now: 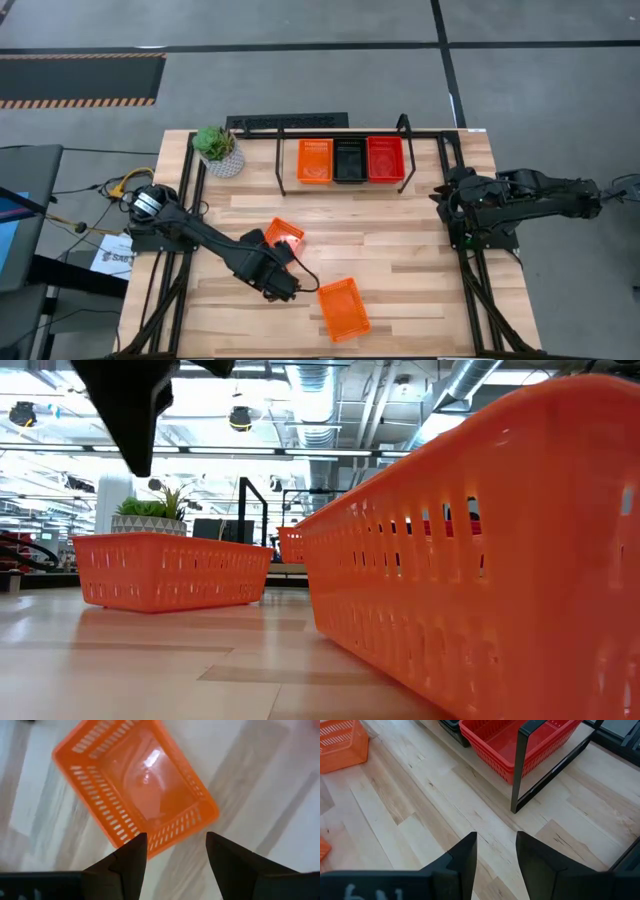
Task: Stack baskets on shelf by color
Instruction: Stack the left orange bin on top of the orange bin on the shelf
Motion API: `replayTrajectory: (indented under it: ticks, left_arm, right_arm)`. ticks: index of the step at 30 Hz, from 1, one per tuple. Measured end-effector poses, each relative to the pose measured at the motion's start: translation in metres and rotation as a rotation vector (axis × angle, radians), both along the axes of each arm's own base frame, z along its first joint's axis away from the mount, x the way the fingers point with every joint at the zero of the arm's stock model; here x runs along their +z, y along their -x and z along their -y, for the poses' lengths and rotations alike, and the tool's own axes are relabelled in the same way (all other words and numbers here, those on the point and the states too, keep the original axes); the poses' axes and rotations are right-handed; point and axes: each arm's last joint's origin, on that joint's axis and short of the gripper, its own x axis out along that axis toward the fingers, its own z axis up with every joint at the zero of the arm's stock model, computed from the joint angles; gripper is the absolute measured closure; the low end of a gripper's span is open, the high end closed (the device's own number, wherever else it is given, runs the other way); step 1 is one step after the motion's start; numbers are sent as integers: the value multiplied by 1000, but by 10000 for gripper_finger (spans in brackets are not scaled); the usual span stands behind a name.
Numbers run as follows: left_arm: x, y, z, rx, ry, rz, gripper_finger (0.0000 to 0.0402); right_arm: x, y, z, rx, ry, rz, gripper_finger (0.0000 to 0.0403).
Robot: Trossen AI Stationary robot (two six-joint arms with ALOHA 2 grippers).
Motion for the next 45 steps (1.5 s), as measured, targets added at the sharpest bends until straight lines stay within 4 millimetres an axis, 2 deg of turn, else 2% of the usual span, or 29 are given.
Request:
replayTrajectory:
  ticks: [5, 12, 19, 29, 33, 40, 45]
  left_arm:
    - [-1, 0, 0, -171, -43, -28, 209]
    - [-32, 2, 1, -336, 24, -68, 209]
    - [-50, 9, -6, -348, -69, -91, 210]
    - [-66, 6, -6, -450, 44, -67, 212]
    - [-71, 6, -14, -412, 81, -91, 248]
    - [-72, 2, -25, -368, 140, -108, 377]
    - [-61, -9, -29, -294, 182, -60, 398]
  right_arm:
    - [0, 0, 0, -2, -2, 1, 243]
    - [0, 0, 0, -2, -2, 1, 243]
    - [0, 0, 0, -10, -8, 5, 243]
    - [0, 0, 0, -10, -8, 5, 243]
    - [0, 0, 0, -10, -8, 5, 243]
    - [0, 0, 0, -9, -8, 5, 243]
    - [0, 0, 0, -9, -7, 5, 243]
